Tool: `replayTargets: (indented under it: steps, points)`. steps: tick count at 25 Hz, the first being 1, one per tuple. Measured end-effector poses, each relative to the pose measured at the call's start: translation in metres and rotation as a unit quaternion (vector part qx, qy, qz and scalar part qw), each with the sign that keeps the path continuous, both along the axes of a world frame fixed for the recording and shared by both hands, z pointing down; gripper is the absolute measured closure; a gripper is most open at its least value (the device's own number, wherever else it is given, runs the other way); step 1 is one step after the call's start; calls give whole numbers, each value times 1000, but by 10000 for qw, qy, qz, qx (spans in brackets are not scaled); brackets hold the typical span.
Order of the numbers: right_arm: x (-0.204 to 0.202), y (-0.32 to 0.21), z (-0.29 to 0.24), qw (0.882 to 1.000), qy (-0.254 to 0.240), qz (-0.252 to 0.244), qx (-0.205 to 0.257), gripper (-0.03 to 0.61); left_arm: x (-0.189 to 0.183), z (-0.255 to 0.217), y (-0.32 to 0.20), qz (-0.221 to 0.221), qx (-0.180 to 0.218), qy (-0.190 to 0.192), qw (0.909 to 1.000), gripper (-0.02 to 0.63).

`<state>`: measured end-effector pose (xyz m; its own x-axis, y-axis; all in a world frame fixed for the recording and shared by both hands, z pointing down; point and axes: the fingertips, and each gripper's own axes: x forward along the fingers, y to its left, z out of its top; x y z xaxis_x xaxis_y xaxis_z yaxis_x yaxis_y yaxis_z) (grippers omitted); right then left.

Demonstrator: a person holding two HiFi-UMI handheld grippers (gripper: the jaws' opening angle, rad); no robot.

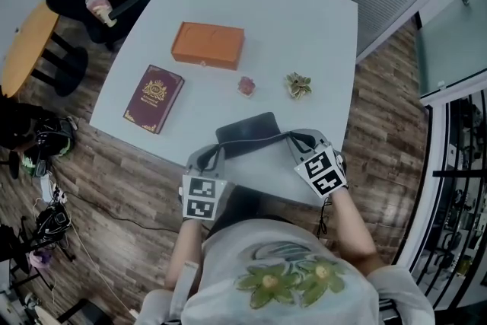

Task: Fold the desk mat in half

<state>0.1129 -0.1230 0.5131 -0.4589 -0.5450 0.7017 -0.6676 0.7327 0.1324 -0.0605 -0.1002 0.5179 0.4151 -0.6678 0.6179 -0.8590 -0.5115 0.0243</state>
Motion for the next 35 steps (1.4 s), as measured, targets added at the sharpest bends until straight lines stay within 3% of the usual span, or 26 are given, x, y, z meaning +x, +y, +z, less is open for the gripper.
replayTargets:
  steps: [35]
  points:
    - [-27, -71, -14, 9996, -135, -200, 135, 555, -27, -13, -52, -331, 105, 112, 9993, 600]
